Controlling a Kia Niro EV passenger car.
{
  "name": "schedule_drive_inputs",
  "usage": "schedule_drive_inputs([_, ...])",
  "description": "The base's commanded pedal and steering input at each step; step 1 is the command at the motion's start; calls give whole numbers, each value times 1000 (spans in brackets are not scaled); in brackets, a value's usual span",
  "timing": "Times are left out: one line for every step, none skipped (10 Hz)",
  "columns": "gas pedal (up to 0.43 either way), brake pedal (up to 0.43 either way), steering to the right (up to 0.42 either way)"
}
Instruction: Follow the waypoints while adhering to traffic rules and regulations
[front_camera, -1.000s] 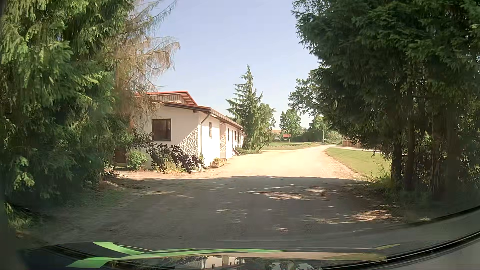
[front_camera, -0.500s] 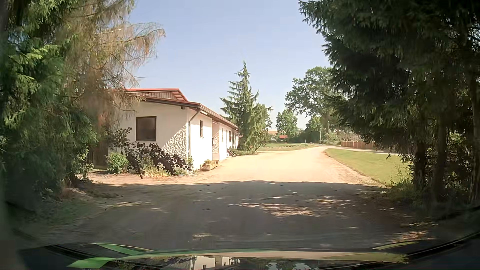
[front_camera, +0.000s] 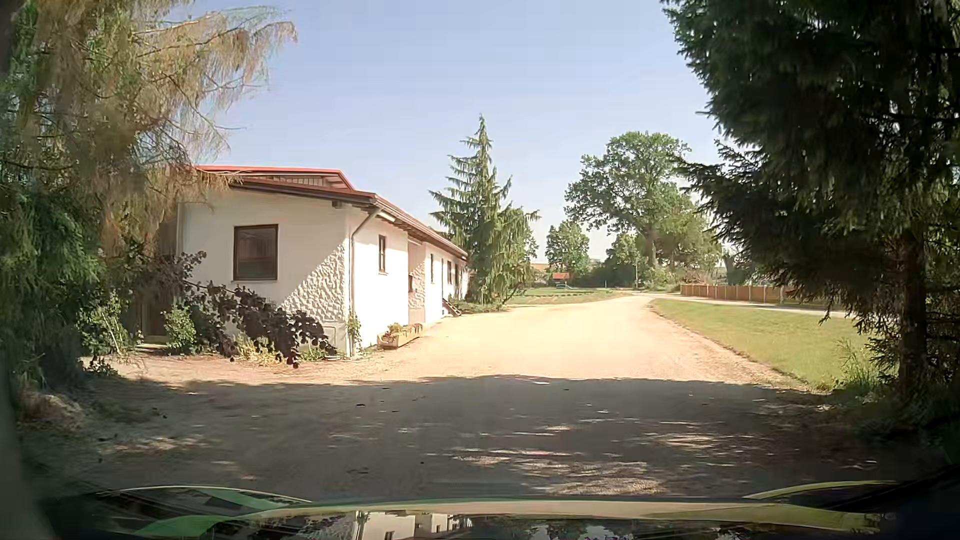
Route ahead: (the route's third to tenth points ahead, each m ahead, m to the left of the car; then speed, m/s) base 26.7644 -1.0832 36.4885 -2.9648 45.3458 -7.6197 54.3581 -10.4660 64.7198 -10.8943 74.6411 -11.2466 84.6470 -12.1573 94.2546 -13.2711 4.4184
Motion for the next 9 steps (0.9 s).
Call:
schedule_drive_inputs([110, 0, 28])
schedule_drive_inputs([110, 0, 29])
schedule_drive_inputs([110, 0, 31])
schedule_drive_inputs([110, 0, 35])
schedule_drive_inputs([110, 0, 42])
schedule_drive_inputs([110, 0, 47])
schedule_drive_inputs([110, 0, 48])
schedule_drive_inputs([110, 0, 46])
schedule_drive_inputs([110, 0, 44])
